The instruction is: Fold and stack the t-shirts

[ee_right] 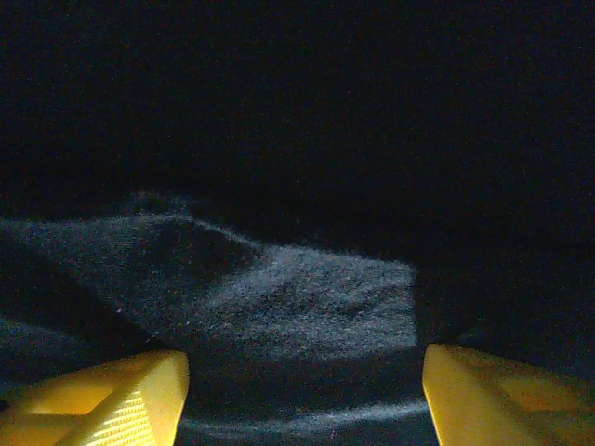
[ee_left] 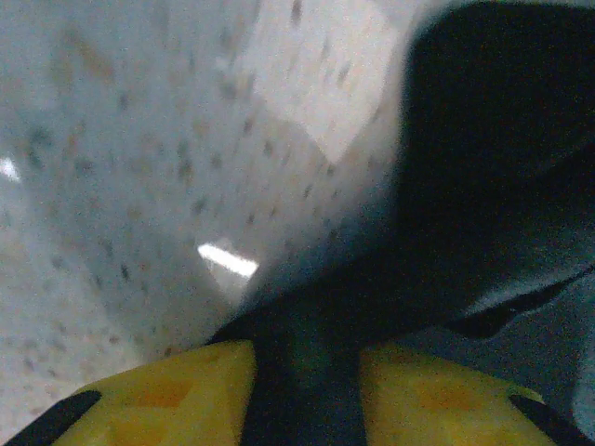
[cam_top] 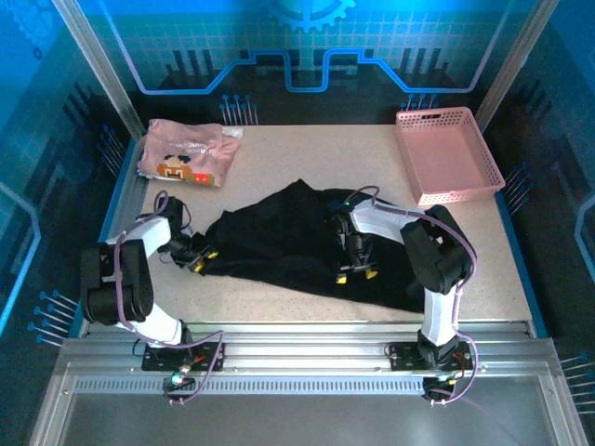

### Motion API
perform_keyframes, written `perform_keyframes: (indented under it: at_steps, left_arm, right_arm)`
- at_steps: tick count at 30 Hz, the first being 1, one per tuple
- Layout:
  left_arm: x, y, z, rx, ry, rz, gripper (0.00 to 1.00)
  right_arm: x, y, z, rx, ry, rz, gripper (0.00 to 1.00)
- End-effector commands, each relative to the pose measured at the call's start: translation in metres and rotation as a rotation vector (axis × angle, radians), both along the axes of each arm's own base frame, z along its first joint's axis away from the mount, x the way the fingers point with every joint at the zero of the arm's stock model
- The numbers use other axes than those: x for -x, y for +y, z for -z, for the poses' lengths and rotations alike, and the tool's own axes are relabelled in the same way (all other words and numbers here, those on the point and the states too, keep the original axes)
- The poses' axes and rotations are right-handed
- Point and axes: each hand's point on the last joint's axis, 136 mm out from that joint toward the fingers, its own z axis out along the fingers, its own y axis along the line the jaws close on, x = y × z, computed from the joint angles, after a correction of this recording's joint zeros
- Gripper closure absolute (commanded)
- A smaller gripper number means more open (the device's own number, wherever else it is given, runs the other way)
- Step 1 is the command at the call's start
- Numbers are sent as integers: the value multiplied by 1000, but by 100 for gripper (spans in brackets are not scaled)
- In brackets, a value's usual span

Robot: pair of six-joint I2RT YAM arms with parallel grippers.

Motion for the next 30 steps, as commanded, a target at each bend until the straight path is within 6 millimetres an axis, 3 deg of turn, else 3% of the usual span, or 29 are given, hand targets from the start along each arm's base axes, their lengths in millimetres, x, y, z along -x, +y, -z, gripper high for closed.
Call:
perform_keyframes:
  at_steps: [1,6,11,14,17,19,21,25,30]
  left_arm:
    - [39,-9,7,22,102,-20,66]
    - [43,-32,0,61,111,6,69]
    - [38,-37,-19,84,60,13,69]
    - [18,-31,-54,48,-30,29,60]
    - [-16,-28,-101,26,-171,38,51]
    - [-45,-36,-130,68,-298,43,46]
    - [-70,-47,-144,105,-370,85,44]
    - [-104,-67,-131,175,-394,162,45]
    - [-121,-66,-98,166,-335,177,48]
  right_arm:
    - [31,-53,1,227,91,-20,29]
    - [15,-66,-2,256,46,-4,28]
    - [-29,-45,-17,185,-98,-58,28]
    - [-56,-18,-37,66,-179,-59,27]
    - [-79,20,-67,-111,-251,-45,26]
    - [-93,52,-88,-271,-286,-31,26]
    - [-104,86,-101,-436,-286,-13,26]
    - [-131,136,-92,-659,-237,42,28]
    - [-158,171,-57,-763,-178,74,32]
